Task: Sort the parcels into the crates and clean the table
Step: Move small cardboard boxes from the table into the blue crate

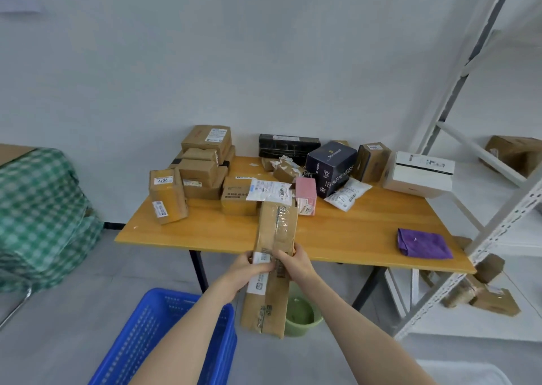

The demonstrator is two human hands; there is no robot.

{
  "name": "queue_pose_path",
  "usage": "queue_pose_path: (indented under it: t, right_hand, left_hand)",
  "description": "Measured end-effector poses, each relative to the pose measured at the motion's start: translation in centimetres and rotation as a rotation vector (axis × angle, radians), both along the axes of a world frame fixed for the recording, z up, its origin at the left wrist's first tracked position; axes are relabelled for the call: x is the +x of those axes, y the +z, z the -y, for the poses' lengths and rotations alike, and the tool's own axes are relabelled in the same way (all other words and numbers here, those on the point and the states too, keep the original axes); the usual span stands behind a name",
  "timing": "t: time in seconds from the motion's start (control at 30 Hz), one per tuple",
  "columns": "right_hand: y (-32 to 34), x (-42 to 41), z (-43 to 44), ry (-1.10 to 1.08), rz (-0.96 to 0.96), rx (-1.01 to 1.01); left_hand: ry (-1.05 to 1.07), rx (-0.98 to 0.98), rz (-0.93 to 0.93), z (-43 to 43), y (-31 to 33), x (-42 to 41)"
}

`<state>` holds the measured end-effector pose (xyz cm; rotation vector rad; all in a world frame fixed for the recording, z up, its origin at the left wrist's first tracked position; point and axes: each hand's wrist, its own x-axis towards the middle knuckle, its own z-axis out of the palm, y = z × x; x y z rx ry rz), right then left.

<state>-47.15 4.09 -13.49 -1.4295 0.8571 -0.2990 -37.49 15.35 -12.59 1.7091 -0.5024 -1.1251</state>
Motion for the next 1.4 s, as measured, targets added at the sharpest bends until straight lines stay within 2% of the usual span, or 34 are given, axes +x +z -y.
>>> queue_pose_path:
  t: [0.13,0.23,0.37,0.47,0.67,0.87,0.97,1.17,1.27,1.4]
  right_hand:
    - [0.0,0.5,-2.1,0.038,0.031,0.018]
    - [0.1,0.6,-3.4,0.069,0.036,0.113]
    - [-1.4,1.6,-6.4,0.164,-0.020,0.279]
    - [-2.6,2.7,-9.4,0.206,-0.075,0.265]
    - [-3.6,6.7,-16.0,0.163,-0.126,0.117]
    - [-5.7,12.8,-24.2,-0.034,-0.042,0.101]
    - [-6.9,14.1,-27.5,-0.131,-0.010,0.134]
    - [-9.6,15.3,-32.3,-0.223,-0.022,0.242]
    - [-11.5,15.6,-33.6,-0.204,-0.077,0.303]
    - [-13.2,15.4,-34.1,-0.134,-0.155,0.334]
  left_hand:
    - [0.057,-0.003,0.027,-2.5,0.9,0.3]
    - [0.073,-0.008,0.043,-4.1,1.1,0.8]
    - [0.120,-0.020,0.054,-7.5,0.0,2.4]
    - [0.165,-0.004,0.056,-10.3,-1.1,4.2]
    - [-0.022,0.122,0.073,-16.0,-3.1,8.9]
    - [-0.177,0.150,0.200,-21.0,-5.0,16.4]
    - [-0.228,0.162,0.183,-23.6,-5.7,18.5]
    - [-0.165,0.221,0.201,-28.0,-8.8,19.4]
    - [-0.082,0.290,0.182,-29.4,-11.2,19.0]
    - [-0.100,0.408,0.176,-30.2,-13.5,18.1]
